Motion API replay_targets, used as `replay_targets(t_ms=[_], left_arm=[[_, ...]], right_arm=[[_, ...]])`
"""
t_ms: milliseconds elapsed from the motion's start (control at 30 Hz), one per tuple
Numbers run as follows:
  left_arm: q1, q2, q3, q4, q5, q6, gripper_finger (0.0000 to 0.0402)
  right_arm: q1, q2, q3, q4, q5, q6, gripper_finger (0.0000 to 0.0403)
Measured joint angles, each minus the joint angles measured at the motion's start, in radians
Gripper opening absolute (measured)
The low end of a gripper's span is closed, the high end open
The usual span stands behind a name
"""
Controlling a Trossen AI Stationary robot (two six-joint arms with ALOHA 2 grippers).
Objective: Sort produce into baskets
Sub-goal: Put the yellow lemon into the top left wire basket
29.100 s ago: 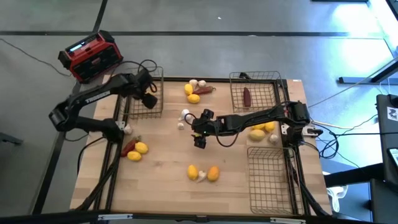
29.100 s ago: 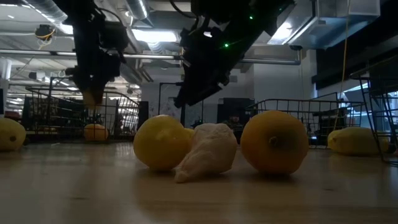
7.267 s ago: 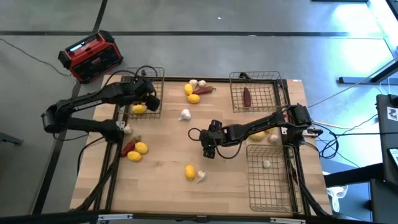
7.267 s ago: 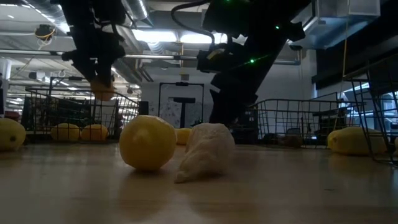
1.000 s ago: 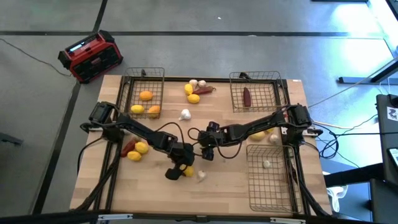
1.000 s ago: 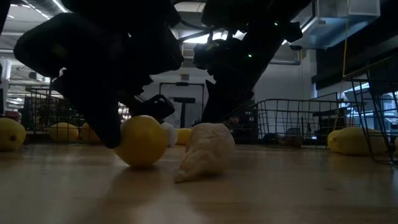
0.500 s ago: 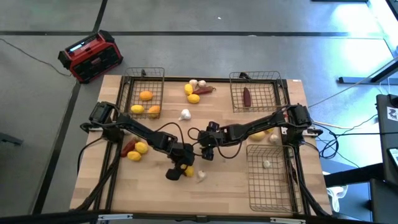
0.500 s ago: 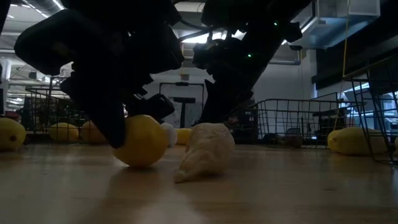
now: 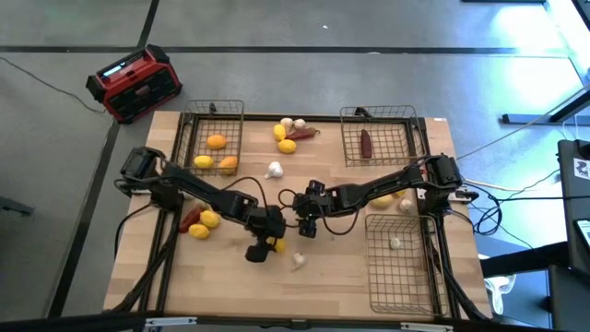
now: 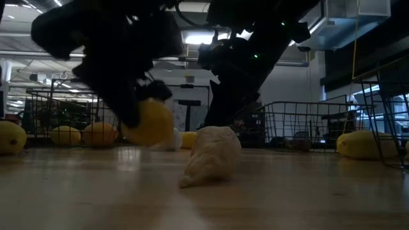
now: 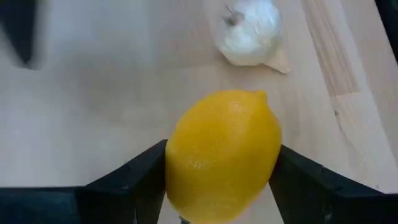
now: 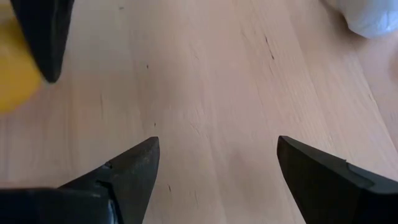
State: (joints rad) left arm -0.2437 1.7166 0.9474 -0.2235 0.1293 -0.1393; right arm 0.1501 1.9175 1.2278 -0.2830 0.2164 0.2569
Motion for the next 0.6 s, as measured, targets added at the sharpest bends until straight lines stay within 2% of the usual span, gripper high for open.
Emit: replay_targets(t_ms=[333,600], left_arm=[[0.054,-0.226,-0.001,-0.237,-0.146,-0.009,0.0239],[0.137,-0.417,0.000,-0.351,-0.271,-0.021,0.0239]], right_arm=[[0.000,0.000,0.001,0.000,0.000,0.000,0.0319],[0.000,0.000,-0.001,0.001,-0.001,-0.001,0.0319]])
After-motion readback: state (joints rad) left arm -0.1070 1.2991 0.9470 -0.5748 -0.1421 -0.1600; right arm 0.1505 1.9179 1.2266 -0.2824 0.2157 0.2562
